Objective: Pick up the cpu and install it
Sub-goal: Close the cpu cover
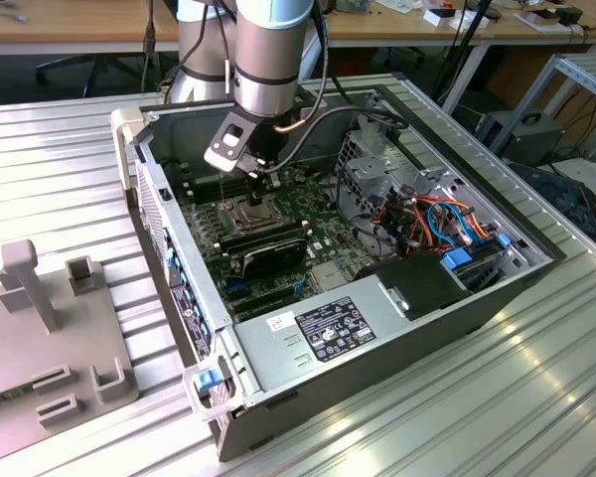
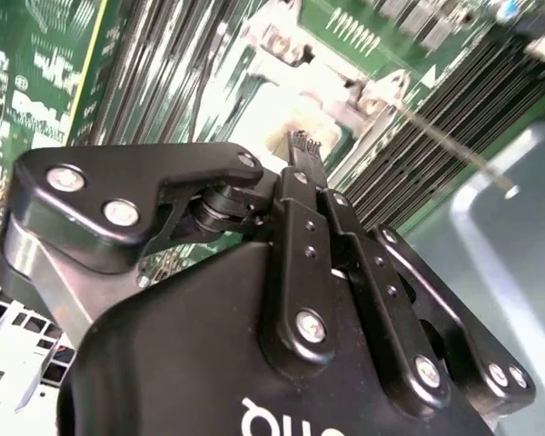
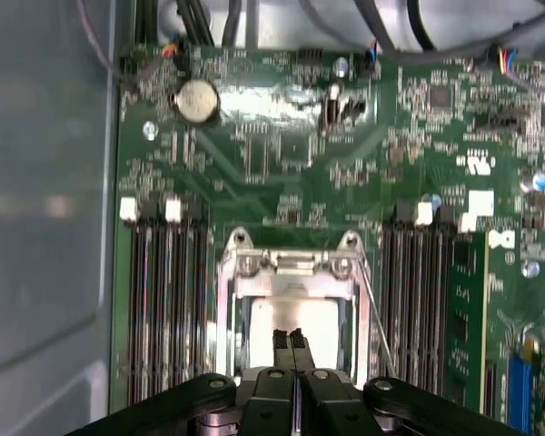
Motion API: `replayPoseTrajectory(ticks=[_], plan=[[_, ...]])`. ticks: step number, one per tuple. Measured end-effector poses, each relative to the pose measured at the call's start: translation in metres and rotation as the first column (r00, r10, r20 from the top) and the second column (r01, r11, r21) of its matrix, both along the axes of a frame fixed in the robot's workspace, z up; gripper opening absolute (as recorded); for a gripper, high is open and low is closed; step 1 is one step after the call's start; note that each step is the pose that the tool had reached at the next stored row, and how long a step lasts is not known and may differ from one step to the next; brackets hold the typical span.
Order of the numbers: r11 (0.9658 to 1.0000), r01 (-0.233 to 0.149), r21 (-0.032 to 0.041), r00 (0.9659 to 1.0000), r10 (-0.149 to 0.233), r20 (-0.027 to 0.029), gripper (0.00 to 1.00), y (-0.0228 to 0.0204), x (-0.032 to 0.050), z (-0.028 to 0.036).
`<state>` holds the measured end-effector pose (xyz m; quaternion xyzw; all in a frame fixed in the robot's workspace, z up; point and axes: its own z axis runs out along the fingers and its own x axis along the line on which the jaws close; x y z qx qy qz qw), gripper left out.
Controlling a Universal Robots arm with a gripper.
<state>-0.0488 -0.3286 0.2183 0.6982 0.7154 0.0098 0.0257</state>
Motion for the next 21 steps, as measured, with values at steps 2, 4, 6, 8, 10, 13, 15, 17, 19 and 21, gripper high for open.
replayPoseTrajectory(ticks=[2, 4, 6, 8, 10, 13, 15, 17, 19, 21], plan=[[1.0000, 0.000, -0.0002, 1.0000, 0.000, -0.0002, 0.11, 0.0000, 0.0019, 0.0007], [1.0000, 0.000, -0.0001, 1.0000, 0.000, 0.0000, 0.11, 0.0000, 0.0019, 0.0036], [1.0000, 0.000, 0.0000, 1.0000, 0.000, 0.0000, 0.11, 0.0000, 0.0019, 0.0068], [1.0000, 0.000, 0.0000, 1.0000, 0.000, 0.0000, 0.11, 0.0000, 0.0020, 0.0090], [1.0000, 0.000, 0.0001, 1.0000, 0.000, 0.0003, 0.11, 0.0000, 0.0019, 0.0108], [1.0000, 0.000, 0.0000, 1.0000, 0.000, 0.0049, 0.11, 0.0000, -0.0023, 0.0109], [1.0000, 0.000, 0.0000, 1.0000, 0.000, 0.0049, 0.11, 0.0000, -0.0024, 0.0109], [1.0000, 0.000, 0.0000, 1.0000, 0.000, 0.0050, 0.11, 0.0000, -0.0029, 0.0109], [1.0000, 0.000, 0.0000, 1.0000, 0.000, 0.0050, 0.11, 0.0000, -0.0031, 0.0109], [1.0000, 0.000, 0.0000, 1.0000, 0.000, 0.0049, 0.11, 0.0000, -0.0035, 0.0109]])
